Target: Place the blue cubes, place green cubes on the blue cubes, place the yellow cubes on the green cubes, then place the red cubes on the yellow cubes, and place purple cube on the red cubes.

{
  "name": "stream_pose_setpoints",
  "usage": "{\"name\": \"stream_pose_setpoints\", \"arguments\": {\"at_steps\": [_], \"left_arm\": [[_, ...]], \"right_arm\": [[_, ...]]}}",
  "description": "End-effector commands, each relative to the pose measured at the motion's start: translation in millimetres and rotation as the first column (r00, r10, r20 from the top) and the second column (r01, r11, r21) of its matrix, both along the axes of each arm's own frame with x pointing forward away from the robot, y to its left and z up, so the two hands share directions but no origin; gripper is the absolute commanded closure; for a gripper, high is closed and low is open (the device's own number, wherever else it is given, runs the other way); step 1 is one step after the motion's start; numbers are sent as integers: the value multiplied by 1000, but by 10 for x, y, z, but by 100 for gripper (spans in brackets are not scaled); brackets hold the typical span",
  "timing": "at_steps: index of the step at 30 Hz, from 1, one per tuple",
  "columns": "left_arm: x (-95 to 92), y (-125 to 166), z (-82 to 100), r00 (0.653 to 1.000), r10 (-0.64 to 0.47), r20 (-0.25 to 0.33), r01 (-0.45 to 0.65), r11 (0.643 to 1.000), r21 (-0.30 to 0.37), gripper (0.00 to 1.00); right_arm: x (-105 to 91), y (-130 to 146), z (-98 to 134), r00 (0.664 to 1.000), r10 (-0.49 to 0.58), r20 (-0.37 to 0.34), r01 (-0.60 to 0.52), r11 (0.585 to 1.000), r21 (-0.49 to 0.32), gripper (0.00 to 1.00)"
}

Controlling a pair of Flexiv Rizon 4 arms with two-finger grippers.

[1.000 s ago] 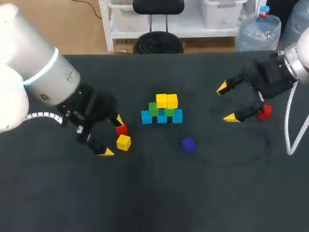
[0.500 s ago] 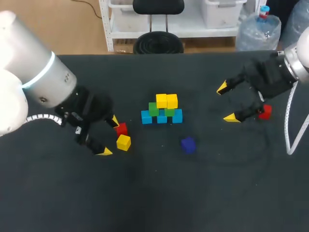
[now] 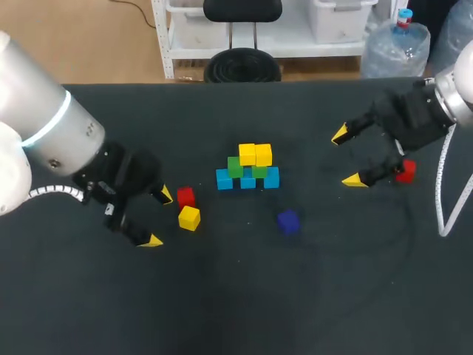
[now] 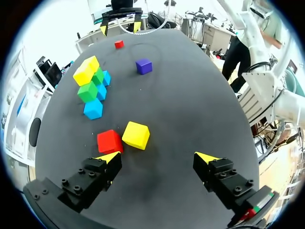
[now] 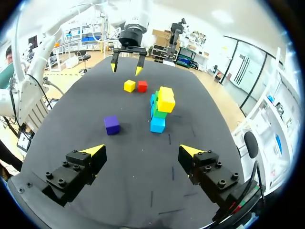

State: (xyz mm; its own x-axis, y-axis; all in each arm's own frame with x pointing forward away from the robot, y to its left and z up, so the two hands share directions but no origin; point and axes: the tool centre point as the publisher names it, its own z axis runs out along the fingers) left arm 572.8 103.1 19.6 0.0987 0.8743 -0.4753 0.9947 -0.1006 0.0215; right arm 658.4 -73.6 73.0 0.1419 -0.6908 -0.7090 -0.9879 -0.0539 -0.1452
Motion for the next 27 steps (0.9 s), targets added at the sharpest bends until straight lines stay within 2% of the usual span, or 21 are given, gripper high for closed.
{"name": "stream_pose_setpoints", "arguments": {"at_steps": [1, 11, 27], "left_arm": [[0, 11, -40, 1000, -3, -6, 3, 1000, -7, 0], [11, -26, -108, 1000, -7, -26, 6, 1000, -30, 0], [157, -136, -152, 999, -33, -29, 31, 998, -51, 0]], "right_arm": [[9, 2, -6, 1000, 1, 0, -1, 1000, 2, 0], [9, 2, -6, 1000, 1, 0, -1, 1000, 2, 0], [9, 2, -6, 1000, 1, 0, -1, 1000, 2, 0]]}}
